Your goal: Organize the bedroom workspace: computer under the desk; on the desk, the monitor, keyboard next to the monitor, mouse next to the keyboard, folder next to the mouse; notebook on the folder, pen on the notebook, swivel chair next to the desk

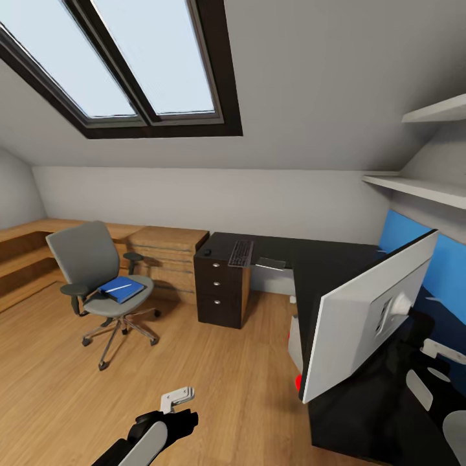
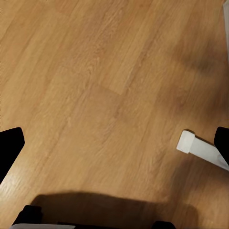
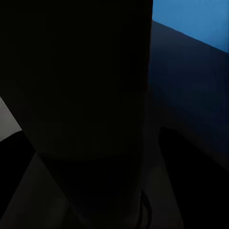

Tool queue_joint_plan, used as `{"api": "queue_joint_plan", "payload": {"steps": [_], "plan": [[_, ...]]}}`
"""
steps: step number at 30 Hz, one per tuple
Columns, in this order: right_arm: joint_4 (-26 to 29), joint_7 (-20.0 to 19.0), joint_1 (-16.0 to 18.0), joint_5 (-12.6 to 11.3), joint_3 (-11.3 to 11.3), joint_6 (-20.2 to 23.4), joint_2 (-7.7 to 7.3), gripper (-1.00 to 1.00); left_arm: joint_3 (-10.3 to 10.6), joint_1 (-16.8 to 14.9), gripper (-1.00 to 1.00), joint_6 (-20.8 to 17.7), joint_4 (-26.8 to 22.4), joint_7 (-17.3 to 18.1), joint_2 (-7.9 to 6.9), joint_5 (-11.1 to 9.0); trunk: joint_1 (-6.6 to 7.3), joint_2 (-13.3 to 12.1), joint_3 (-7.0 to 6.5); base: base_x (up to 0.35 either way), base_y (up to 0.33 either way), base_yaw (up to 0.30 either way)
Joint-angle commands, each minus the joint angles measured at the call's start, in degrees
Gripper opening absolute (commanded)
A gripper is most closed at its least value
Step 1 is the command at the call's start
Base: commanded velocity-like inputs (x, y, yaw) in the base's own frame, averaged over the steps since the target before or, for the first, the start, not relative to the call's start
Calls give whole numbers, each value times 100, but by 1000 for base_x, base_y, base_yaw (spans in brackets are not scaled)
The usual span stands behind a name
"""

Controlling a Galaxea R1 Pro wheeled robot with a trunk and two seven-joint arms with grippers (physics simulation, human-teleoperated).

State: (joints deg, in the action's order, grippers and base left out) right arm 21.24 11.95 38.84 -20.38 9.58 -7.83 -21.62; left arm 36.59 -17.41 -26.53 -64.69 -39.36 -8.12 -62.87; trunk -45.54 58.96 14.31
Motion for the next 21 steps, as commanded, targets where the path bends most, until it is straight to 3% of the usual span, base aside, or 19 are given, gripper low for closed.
{"api": "queue_joint_plan", "payload": {"steps": [1, 21], "plan": [[-24, 0, 1, -150, -35, -19, 0, -100, 18, -8, 100, -1, -9, -45, -6, -39, -1, 5, 9, 0, 0, 0], [-27, -10, 1, -150, -35, -17, 0, -100, 30, -8, 100, -1, -9, -24, -32, -37, -1, 5, 9, 118, -109, 0]]}}
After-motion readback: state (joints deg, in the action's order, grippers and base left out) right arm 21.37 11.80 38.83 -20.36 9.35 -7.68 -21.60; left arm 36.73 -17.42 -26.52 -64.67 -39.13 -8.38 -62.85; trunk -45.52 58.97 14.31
